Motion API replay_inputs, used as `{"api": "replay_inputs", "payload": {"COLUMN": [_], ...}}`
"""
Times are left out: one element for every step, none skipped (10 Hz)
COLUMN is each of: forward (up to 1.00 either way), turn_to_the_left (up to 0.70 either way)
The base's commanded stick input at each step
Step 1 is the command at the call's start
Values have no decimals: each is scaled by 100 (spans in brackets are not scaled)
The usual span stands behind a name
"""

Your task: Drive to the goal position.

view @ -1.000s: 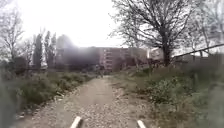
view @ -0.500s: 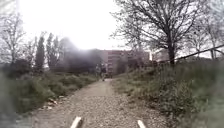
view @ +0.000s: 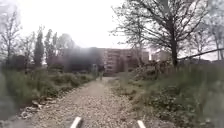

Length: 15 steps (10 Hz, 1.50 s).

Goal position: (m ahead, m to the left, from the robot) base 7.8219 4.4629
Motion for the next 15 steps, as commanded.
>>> {"api": "replay_inputs", "payload": {"forward": [70,70,70,70,70,70,70,70,70,70,70,70,70,70,70], "turn_to_the_left": [0,0,0,0,0,0,0,0,0,-18,-32,-13,0,0,-2]}}
